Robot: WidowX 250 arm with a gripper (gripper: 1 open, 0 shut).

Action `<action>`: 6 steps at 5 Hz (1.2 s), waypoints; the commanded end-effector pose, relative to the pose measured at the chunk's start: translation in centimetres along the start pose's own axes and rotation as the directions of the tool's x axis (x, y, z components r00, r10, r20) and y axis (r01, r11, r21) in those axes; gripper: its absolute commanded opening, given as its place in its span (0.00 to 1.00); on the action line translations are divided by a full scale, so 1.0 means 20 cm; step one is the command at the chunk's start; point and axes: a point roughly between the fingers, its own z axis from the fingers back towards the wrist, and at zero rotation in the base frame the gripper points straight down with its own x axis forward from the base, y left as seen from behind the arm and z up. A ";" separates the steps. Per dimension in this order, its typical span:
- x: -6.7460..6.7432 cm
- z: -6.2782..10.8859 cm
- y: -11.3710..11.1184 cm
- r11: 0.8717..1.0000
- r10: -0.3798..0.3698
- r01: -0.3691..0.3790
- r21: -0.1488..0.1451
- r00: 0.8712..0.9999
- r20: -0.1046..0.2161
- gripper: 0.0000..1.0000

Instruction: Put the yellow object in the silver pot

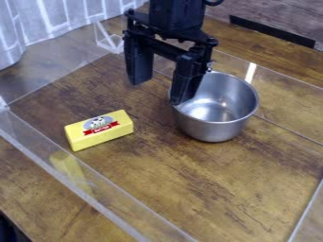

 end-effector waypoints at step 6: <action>-0.15 -0.21 0.45 0.993 0.096 -0.103 0.064 0.990 0.101 1.00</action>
